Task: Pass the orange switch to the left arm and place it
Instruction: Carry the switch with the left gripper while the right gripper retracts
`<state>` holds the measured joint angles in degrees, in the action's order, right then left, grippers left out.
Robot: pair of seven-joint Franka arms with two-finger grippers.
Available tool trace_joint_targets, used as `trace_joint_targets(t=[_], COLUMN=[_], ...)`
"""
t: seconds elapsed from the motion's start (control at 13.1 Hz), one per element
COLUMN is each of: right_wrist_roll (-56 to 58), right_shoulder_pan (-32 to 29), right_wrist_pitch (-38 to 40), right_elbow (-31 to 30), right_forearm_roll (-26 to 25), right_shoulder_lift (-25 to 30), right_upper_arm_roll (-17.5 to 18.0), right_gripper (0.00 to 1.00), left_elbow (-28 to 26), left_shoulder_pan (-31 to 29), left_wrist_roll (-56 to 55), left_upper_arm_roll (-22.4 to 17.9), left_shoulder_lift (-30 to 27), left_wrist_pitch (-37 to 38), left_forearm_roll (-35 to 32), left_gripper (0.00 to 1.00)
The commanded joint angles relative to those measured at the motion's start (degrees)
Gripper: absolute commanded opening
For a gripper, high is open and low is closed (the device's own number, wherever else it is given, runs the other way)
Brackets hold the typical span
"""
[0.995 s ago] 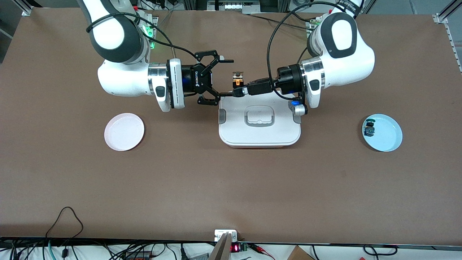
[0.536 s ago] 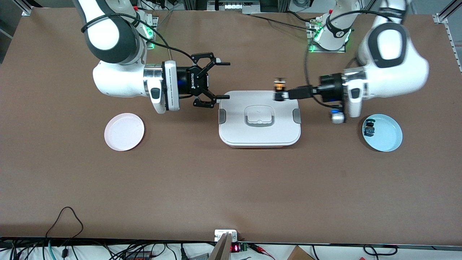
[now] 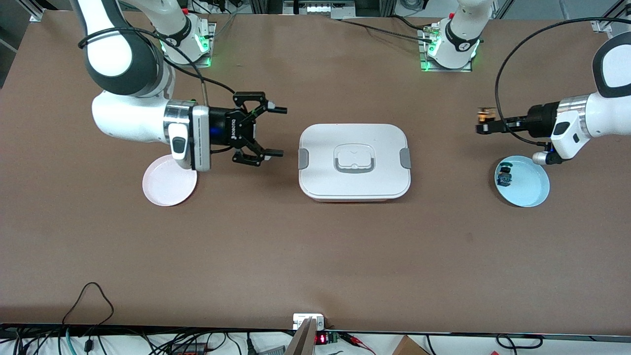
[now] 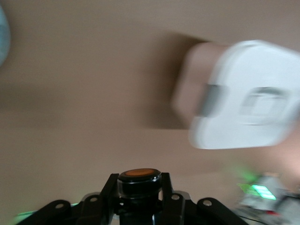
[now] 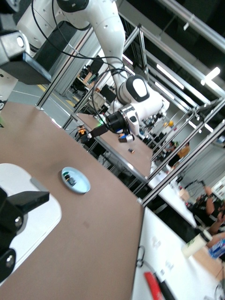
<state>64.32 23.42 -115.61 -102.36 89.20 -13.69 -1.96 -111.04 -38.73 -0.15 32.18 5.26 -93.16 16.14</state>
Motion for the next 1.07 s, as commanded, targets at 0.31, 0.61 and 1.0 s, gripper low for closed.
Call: trace_joint_targets(t=[0.31,0.61,1.0], right_wrist_roll=[-26.85,-42.74,-65.86], right_shoulder_pan=[-1.00,-1.27,-1.53], right_wrist_pitch=[0.47,3.02,9.85], right_elbow=[-0.29,0.06,1.55], right_forearm_roll=[-17.79,-37.38,-70.87], right_shoulder_lift=[1.65,2.18,3.32], right_upper_arm_roll=[-1.64,-3.66,-4.11], right_gripper=[1.00,1.00,1.00], left_elbow=[3.90,3.29,3.90], left_shoulder_pan=[-3.98,-6.62,-7.41], left_wrist_roll=[2.26,2.70,2.53], left_upper_arm_roll=[0.34,0.34,0.25], left_shoulder_lift=[19.41,25.04,31.28], left_wrist_pitch=[-16.84,-24.59,-32.84], left_forearm_roll=[-42.04,-50.49,-57.08], left_gripper=[0.00,0.00,0.03])
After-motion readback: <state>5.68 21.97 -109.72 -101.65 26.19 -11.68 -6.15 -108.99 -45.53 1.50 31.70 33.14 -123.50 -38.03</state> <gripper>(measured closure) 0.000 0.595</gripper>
